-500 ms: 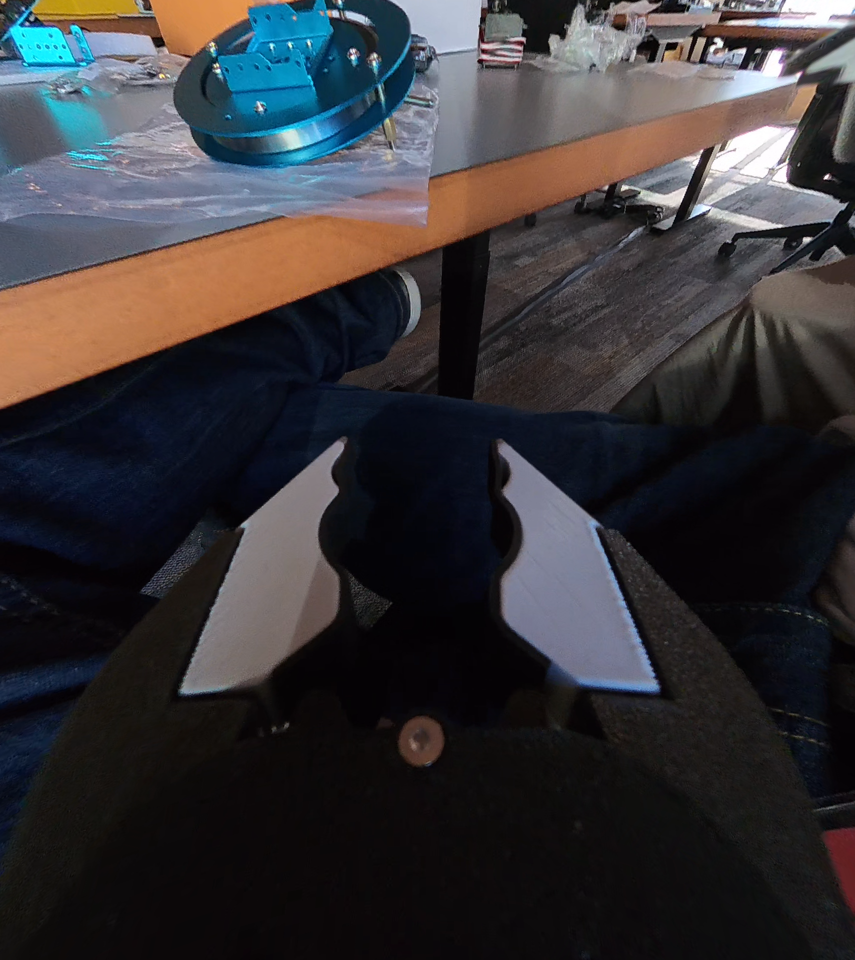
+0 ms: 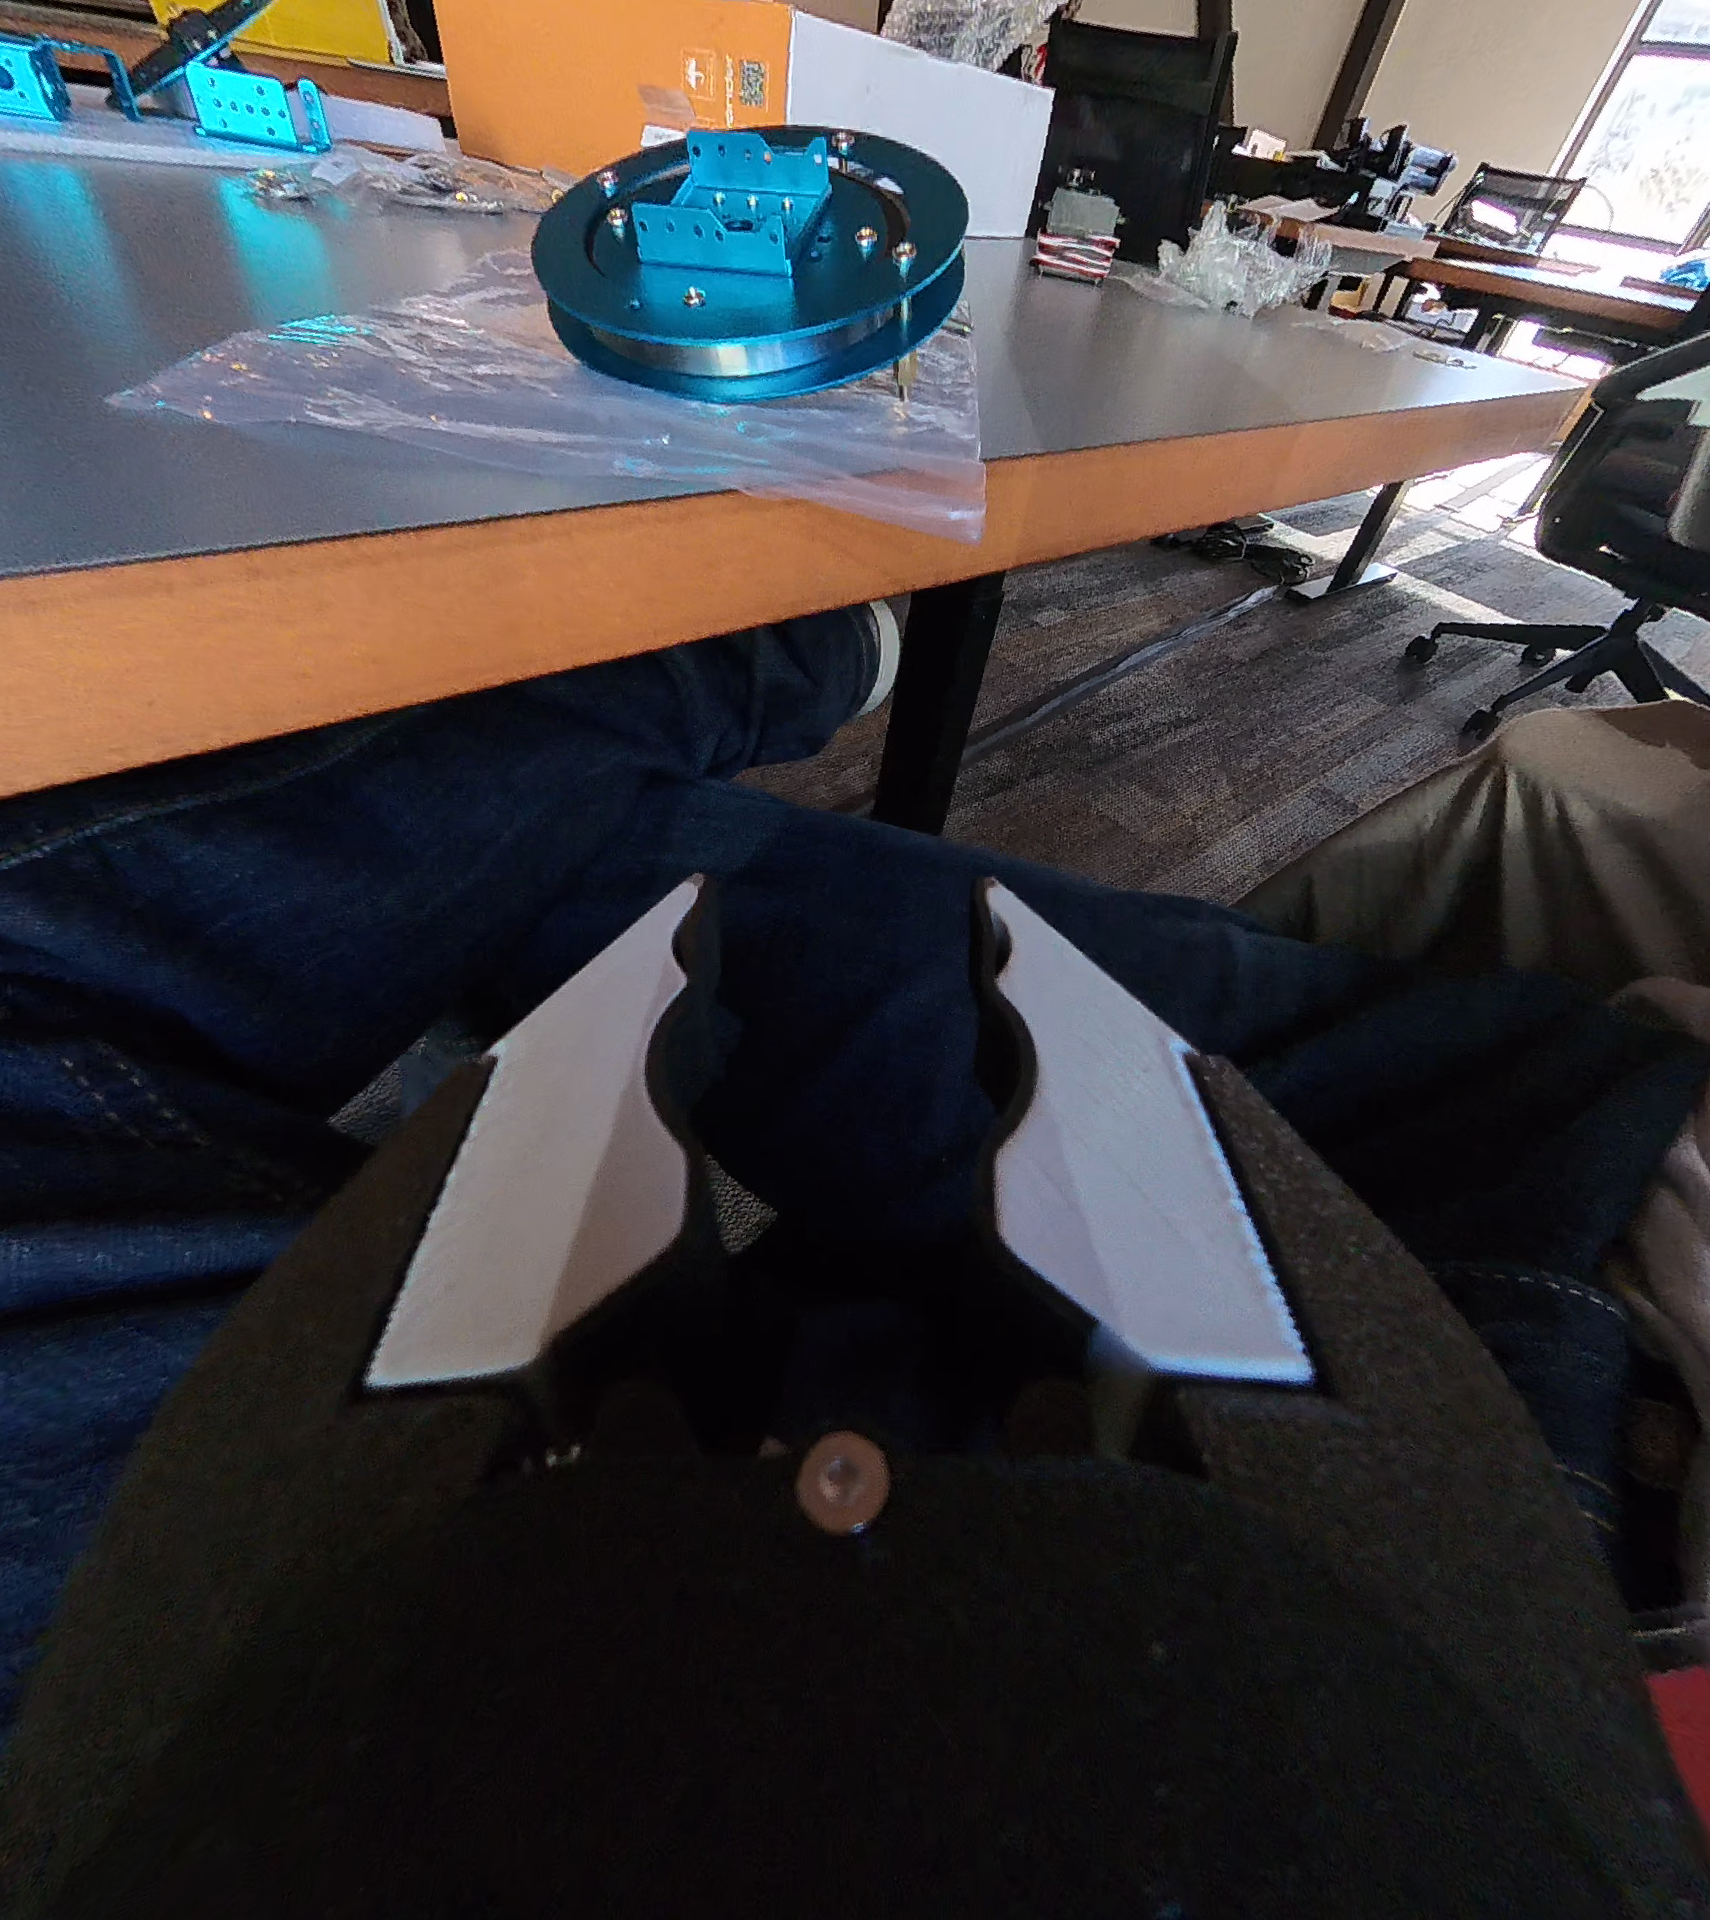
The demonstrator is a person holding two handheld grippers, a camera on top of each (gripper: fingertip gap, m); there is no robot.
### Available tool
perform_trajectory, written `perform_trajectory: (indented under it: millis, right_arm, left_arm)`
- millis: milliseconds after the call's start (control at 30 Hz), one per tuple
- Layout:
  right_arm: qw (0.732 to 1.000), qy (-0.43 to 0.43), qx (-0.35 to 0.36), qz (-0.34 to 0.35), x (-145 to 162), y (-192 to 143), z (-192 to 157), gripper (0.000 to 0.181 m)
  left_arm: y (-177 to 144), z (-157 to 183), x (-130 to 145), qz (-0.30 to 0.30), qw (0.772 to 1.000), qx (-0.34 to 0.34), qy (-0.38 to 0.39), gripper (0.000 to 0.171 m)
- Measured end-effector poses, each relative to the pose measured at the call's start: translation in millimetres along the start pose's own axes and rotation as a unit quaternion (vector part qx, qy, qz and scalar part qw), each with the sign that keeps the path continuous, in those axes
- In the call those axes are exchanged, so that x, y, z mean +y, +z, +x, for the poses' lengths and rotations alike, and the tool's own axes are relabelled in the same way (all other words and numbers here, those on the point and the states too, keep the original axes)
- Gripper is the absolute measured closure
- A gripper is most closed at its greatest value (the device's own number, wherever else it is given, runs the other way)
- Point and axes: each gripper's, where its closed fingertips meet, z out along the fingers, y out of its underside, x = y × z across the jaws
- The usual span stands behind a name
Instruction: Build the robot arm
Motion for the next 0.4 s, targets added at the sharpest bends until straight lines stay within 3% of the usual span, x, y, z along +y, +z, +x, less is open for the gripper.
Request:
perform_trajectory:
  millis: [400]
  right_arm:
    - [1.0, -0.009, -0.003, -0.018, 6.3, 3.6, -3.3, 0.171]
  left_arm:
    - [5.0, 7.6, 8.0, -0.021, 0.999, 0.003, 0.03, 0.126]
